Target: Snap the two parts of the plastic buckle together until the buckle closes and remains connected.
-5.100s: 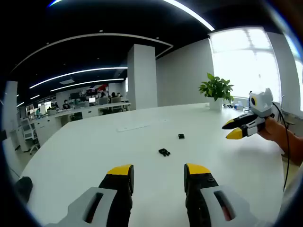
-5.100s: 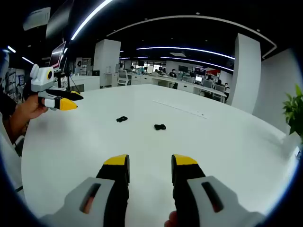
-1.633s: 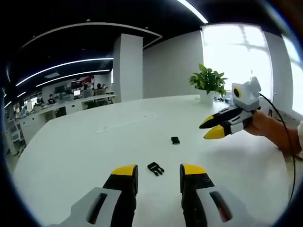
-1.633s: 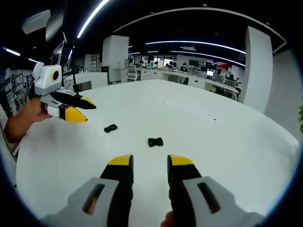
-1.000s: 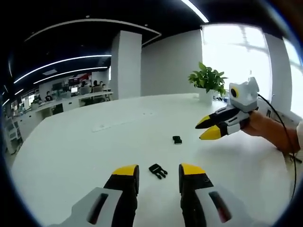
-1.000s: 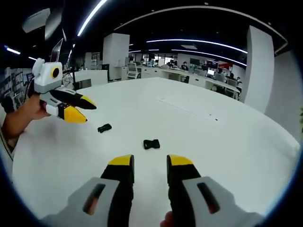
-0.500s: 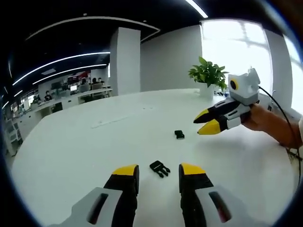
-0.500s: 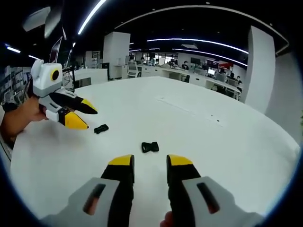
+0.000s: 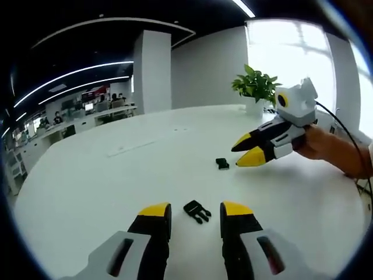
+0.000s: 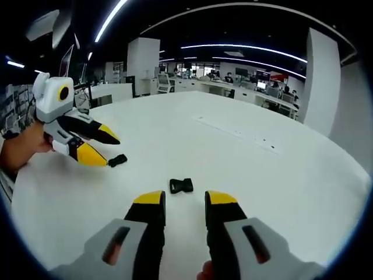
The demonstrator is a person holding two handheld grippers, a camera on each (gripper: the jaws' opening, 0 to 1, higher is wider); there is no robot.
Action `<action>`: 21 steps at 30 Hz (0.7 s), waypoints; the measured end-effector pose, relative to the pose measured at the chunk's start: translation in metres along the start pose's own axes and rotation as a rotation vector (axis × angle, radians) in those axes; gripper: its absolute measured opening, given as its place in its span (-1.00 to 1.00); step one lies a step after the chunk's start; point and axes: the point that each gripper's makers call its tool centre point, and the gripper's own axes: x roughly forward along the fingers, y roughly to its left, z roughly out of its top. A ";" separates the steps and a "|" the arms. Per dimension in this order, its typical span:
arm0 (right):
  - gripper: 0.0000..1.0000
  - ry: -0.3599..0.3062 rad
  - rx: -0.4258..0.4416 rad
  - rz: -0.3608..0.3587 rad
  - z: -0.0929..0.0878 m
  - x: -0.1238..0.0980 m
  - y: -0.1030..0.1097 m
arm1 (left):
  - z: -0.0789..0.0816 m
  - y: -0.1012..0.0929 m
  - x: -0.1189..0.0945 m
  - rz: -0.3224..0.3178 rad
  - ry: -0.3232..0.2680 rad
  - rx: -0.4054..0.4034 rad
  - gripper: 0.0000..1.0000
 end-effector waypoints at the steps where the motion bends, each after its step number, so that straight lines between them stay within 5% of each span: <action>1: -0.46 -0.002 0.004 0.002 0.000 0.001 0.000 | 0.000 0.000 0.001 0.001 0.002 0.001 -0.33; 21: -0.44 -0.018 0.021 -0.008 -0.001 0.012 -0.001 | -0.009 0.004 0.010 0.029 0.013 0.001 -0.37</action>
